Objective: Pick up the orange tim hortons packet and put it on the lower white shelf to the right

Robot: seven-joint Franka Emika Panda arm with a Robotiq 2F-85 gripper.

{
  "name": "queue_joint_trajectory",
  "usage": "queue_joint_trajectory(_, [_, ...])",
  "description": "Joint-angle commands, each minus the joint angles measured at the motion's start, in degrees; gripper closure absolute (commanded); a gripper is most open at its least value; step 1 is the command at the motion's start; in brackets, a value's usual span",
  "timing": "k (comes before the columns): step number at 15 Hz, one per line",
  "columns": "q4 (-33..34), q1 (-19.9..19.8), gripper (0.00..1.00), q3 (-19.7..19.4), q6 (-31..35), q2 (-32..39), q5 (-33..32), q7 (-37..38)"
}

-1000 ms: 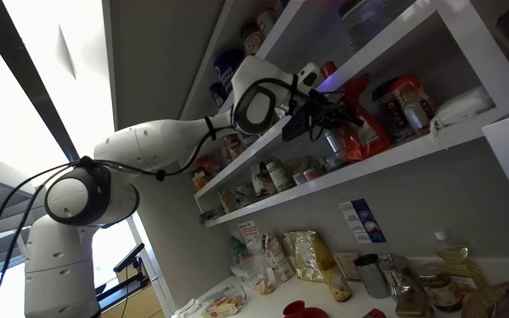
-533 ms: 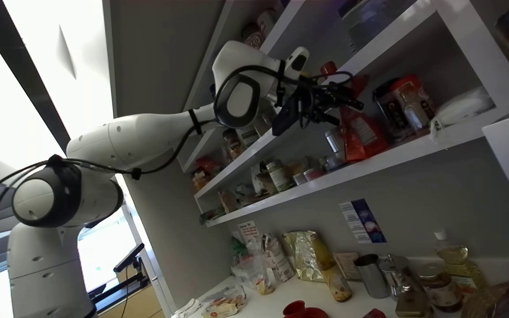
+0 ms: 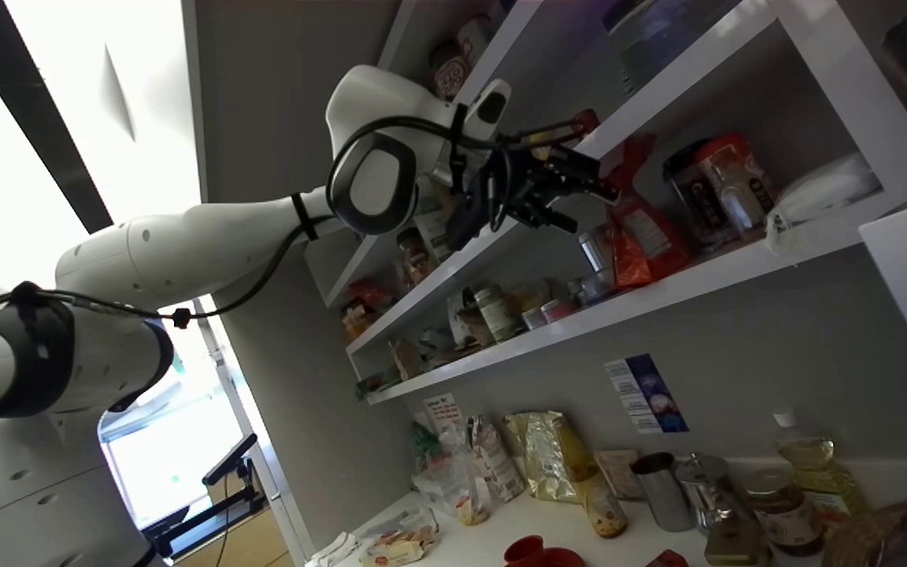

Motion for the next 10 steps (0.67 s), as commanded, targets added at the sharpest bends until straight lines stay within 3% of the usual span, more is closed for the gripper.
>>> queue_joint_trajectory(1, [-6.76,1.75,0.00,-3.31,-3.13,-6.74,2.48,-5.93])
queue_joint_trajectory(10, [-17.73,6.67,0.00,-9.89,-18.75,-17.32,4.72,-13.26])
